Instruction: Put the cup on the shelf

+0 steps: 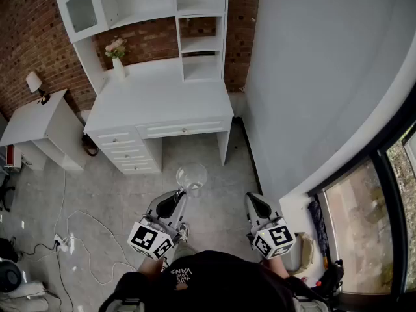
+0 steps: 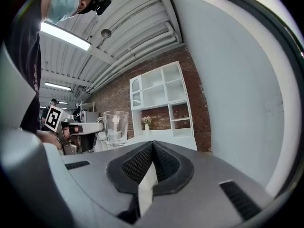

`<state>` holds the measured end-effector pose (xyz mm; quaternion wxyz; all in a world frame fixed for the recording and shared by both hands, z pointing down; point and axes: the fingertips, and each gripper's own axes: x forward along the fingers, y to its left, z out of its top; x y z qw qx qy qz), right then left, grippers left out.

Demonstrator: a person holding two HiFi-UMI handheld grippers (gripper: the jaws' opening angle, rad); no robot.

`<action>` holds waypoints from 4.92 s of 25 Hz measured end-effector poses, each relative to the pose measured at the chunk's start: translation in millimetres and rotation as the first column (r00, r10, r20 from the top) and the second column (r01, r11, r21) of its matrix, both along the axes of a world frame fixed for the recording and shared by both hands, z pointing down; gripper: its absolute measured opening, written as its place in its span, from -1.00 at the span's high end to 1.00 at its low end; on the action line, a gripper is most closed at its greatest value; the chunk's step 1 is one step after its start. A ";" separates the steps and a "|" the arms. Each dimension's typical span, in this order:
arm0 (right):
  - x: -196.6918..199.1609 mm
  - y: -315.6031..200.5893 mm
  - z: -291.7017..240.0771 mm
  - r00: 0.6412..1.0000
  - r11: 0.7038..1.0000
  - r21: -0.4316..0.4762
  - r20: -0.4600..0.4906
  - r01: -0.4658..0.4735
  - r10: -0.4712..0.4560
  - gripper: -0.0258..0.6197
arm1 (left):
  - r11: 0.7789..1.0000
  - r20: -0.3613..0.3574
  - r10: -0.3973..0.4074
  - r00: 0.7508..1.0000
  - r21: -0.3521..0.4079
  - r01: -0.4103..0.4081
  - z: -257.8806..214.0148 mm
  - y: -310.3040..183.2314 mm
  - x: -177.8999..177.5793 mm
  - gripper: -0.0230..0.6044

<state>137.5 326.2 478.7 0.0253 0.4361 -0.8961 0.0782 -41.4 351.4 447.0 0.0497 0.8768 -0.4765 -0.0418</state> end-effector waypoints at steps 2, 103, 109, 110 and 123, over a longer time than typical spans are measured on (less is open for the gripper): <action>-2.2 -6.1 0.4 1.000 1.000 -0.003 -0.002 0.000 0.000 0.94 | 1.000 0.004 0.003 1.000 -0.006 -0.003 -0.1 -6.5 -2.3 0.85; -125.4 -602.7 -49.0 0.982 0.983 0.114 0.105 0.144 -0.156 0.93 | 0.955 0.129 -0.028 0.991 0.296 -0.012 -233.5 -772.0 -85.3 0.85; -139.8 -621.8 -51.1 0.984 0.984 0.108 0.092 0.140 -0.150 0.93 | 0.947 0.131 -0.017 0.991 0.320 -0.026 -266.1 -807.3 -90.7 0.85; -142.0 -624.7 -51.9 0.985 0.984 0.111 0.092 0.138 -0.148 0.93 | 0.947 0.132 -0.016 0.991 0.321 -0.027 -269.5 -813.1 -91.1 0.85; -157.9 -649.3 -56.8 0.988 0.985 0.120 0.066 0.128 -0.136 0.93 | 0.967 0.087 -0.025 0.996 0.257 0.001 -283.4 -877.9 -101.8 0.85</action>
